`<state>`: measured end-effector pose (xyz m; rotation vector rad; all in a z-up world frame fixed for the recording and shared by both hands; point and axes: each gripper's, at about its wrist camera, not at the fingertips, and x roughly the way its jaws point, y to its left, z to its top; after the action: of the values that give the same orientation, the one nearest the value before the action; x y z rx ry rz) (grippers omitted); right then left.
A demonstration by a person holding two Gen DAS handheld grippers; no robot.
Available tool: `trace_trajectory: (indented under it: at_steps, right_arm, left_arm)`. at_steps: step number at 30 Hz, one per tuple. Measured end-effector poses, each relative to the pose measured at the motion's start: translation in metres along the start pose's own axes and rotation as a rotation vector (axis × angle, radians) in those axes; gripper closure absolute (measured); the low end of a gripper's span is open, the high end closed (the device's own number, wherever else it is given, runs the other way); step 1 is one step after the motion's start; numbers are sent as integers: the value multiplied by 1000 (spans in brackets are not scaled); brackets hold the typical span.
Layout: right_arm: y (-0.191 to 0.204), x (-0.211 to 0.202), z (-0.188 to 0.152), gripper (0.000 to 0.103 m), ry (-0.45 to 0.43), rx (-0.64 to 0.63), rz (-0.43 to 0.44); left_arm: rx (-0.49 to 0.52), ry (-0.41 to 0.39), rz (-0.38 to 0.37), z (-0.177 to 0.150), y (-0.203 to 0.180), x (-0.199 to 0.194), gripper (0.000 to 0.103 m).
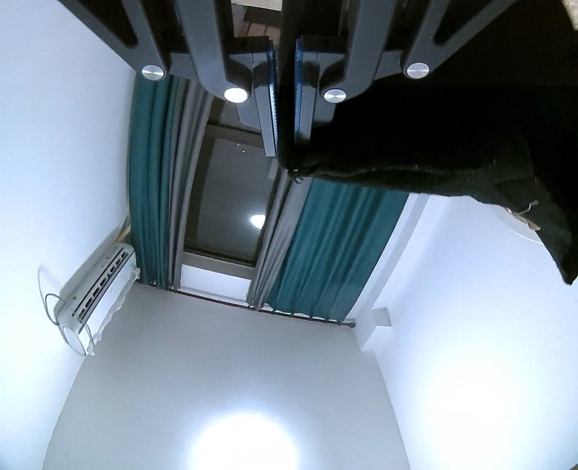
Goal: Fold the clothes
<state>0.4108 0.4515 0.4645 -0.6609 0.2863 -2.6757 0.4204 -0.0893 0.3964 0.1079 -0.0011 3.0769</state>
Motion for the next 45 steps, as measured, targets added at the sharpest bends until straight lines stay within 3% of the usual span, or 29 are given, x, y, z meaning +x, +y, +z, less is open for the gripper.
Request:
trace_trajectory:
  at_steps: [4, 9, 12, 15, 16, 18, 20, 21, 24, 29, 34, 38, 45]
  right_arm:
    - [4, 28, -32, 98, 123, 18, 18]
    - [13, 98, -111, 98, 372, 37, 36]
    - [33, 175, -193, 98, 551, -1, 13]
    - [57, 252, -273, 96, 688, -18, -10]
    - [64, 277, -297, 92, 729, -20, -18]
    - [81, 322, -351, 66, 855, -12, -34]
    - [87, 339, -387, 58, 928, -7, -53]
    - [89, 348, -405, 51, 963, -4, -62]
    - [92, 333, -433, 47, 1018, 41, 29]
    - [101, 255, -467, 47, 1186, 173, 235]
    - [110, 170, -465, 47, 1297, 358, 373]
    - [122, 127, -460, 45, 1353, 418, 429]
    - [141, 77, -435, 41, 1358, 407, 439]
  left_arm:
    - [-34, 121, -23, -21, 7, 47, 95]
    - [-85, 354, 18, -80, 23, 171, 95]
    - [-102, 482, 108, -125, 34, 265, 95]
    - [-96, 608, 257, -180, 46, 361, 95]
    - [-82, 678, 313, -200, 49, 392, 93]
    - [-80, 857, 376, -247, 55, 446, 91]
    - [-151, 982, 353, -292, 65, 475, 90]
    - [-194, 1008, 334, -310, 70, 477, 90]
    - [-228, 1018, 310, -347, 81, 469, 84]
    - [-86, 1005, 279, -366, 97, 430, 73]
    - [-56, 1041, 128, -378, 103, 357, 53]
    - [-34, 1144, 61, -384, 90, 309, 52]
    - [-184, 1293, -91, -393, 76, 260, 52]
